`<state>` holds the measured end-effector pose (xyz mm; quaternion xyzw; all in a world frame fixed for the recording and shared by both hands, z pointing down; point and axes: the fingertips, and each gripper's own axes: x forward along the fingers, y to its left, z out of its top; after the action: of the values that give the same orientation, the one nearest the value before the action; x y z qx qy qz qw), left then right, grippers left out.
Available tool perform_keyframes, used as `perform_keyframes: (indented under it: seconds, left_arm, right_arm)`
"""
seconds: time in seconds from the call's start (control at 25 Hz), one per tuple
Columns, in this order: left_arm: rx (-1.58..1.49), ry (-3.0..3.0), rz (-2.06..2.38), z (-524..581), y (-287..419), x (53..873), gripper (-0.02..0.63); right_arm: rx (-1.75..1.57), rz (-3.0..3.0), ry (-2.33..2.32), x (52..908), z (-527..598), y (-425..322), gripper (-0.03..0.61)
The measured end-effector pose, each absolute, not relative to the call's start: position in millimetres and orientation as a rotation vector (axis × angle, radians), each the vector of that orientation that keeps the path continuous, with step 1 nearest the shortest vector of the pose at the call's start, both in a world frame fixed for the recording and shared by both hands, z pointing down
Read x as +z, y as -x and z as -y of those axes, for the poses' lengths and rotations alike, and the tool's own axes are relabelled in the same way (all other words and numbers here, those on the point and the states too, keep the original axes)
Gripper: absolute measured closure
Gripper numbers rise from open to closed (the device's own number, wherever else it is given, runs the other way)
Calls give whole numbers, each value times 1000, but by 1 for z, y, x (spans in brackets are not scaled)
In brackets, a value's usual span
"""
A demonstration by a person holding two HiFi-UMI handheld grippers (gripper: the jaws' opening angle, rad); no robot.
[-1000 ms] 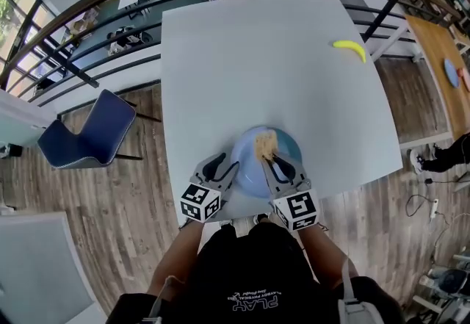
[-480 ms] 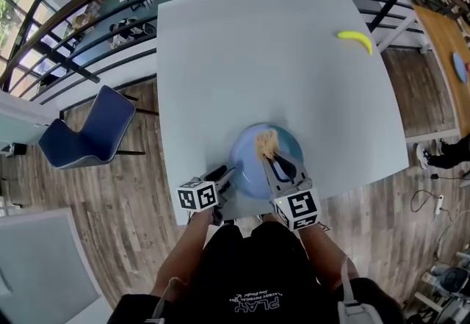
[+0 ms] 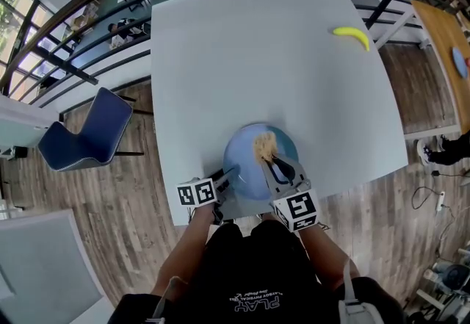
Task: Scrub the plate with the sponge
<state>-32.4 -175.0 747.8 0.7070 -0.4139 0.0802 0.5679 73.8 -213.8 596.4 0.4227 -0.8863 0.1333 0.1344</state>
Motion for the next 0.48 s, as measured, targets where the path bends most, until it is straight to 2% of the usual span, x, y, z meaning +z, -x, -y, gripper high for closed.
perform_keyframes:
  seconds: [0.48]
  left_arm:
    - [244, -1615, 1030, 185, 33, 755, 482]
  right_arm:
    - [435, 2580, -1182, 608, 208, -68, 515]
